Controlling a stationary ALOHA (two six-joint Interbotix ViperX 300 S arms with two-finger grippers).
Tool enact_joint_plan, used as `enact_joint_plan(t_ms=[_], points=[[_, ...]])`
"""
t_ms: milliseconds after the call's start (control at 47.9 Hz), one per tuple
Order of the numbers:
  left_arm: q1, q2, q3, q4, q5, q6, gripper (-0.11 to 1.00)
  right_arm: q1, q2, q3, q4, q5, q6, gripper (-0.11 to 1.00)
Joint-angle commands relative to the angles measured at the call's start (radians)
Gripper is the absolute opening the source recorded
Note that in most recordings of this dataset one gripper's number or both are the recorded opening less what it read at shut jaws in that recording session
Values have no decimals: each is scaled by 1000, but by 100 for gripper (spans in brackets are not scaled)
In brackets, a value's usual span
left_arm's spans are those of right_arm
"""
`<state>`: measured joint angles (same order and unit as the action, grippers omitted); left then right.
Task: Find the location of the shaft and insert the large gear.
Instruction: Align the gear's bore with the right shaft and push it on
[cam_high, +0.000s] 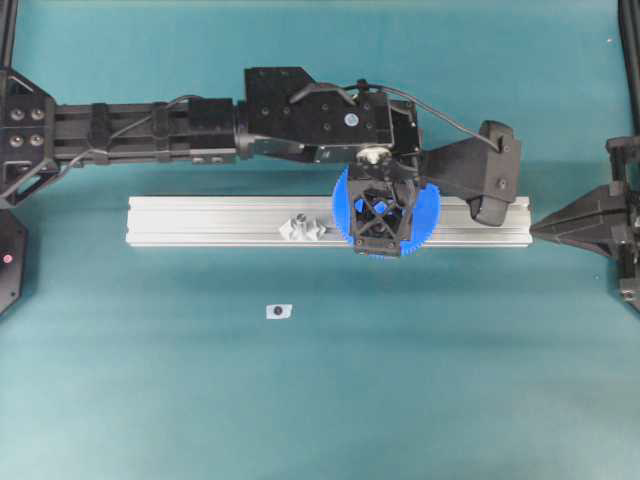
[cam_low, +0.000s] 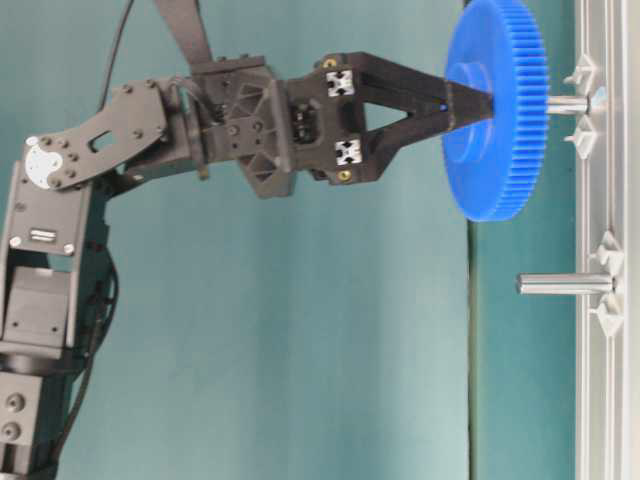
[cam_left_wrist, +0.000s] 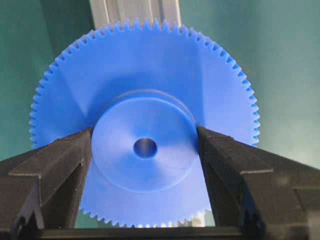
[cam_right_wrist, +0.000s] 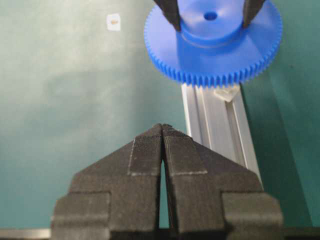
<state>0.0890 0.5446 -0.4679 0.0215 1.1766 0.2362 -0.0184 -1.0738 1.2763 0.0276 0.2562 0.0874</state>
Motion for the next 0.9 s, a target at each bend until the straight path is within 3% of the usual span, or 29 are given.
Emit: enact_joint_plan(t_ms=[0, 877], points=[[6, -26, -32, 2, -20, 3, 70, -2, 5, -11, 0, -5, 8, 0], [66, -11, -9, 2, -31, 8, 70, -3, 5, -11, 0, -5, 9, 0]])
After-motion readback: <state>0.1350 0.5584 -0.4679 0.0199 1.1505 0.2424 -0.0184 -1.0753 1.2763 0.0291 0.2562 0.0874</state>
